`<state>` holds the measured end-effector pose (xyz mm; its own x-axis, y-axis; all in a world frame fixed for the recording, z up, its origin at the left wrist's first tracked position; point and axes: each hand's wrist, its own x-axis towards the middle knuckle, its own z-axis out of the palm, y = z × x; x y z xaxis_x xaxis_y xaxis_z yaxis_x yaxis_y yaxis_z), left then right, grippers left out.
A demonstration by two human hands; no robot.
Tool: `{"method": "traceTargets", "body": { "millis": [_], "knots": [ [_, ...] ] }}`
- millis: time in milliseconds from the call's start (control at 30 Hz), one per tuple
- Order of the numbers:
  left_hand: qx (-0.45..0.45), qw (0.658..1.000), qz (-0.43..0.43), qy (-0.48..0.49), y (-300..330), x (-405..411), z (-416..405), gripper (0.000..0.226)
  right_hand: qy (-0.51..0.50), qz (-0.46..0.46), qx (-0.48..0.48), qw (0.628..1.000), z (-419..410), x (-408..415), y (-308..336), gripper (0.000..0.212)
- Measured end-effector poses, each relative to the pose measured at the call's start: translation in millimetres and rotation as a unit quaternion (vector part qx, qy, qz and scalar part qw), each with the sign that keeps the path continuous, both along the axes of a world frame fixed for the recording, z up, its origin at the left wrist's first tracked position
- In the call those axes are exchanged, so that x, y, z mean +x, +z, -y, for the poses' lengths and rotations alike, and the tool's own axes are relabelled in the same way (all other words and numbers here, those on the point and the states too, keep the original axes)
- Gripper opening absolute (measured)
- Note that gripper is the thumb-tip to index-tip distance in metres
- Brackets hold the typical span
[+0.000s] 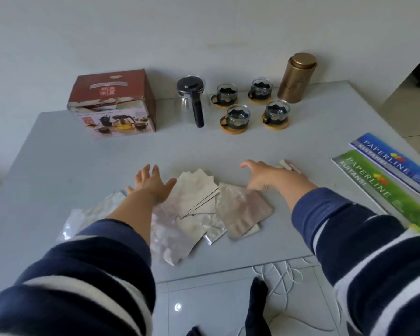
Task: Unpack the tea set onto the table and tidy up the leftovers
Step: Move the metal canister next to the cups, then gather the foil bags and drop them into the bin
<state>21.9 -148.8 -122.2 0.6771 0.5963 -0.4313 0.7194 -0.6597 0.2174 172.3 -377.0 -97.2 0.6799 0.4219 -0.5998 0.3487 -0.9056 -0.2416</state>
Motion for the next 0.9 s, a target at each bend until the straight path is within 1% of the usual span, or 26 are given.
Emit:
{"method": "traceTargets", "body": {
  "millis": [67,133,200,267,333,367,467,567,700,767,833,900],
  "knots": [
    [0.017,0.999,-0.029,0.030,-6.1,-34.7,-15.8,0.082,0.007,0.000,-0.060,0.998,1.7,-25.4,-13.4,0.094],
    [0.027,0.996,-0.057,0.065,-11.8,-64.8,-29.0,0.086,-0.007,0.017,-0.075,0.997,1.9,-46.2,-25.0,0.102],
    [0.017,0.991,-0.077,0.110,-19.7,-90.7,-41.4,0.091,-0.033,0.046,-0.057,0.997,-0.3,-59.6,-34.8,0.095],
    [0.008,0.986,-0.091,0.139,-28.9,-109.4,-51.9,0.095,-0.062,0.065,-0.025,0.996,-6.0,-69.0,-41.2,0.079],
    [0.012,0.985,-0.097,0.143,-40.0,-118.3,-57.6,0.093,-0.080,0.073,-0.003,0.994,-14.5,-76.5,-44.7,0.070],
    [0.016,0.986,-0.094,0.137,-43.5,-118.7,-56.2,0.090,-0.087,0.076,0.004,0.993,-20.2,-80.8,-45.0,0.070],
    [0.022,0.991,-0.050,0.125,-38.5,-109.3,-34.3,0.079,-0.106,0.078,0.031,0.991,-43.7,-96.5,-43.7,0.084],
    [0.036,0.995,-0.001,0.096,-28.4,-94.0,-5.1,0.082,-0.127,0.063,0.051,0.989,-71.5,-113.9,-43.5,0.101],
    [0.022,0.997,0.027,0.062,-33.1,-88.0,10.9,0.085,-0.171,0.025,0.119,0.978,-94.9,-131.8,-48.2,0.100],
    [0.008,0.996,0.065,0.060,-33.3,-90.3,7.4,0.086,-0.180,0.006,0.142,0.973,-100.0,-135.3,-48.0,0.102],
    [-0.018,0.991,0.115,0.061,-33.4,-96.4,-0.6,0.092,-0.187,-0.002,0.149,0.971,-104.5,-134.3,-46.1,0.101],
    [-0.063,0.982,0.160,0.074,-31.5,-103.5,-9.7,0.104,-0.212,-0.009,0.159,0.964,-109.5,-131.1,-42.9,0.091]
  ]
}}
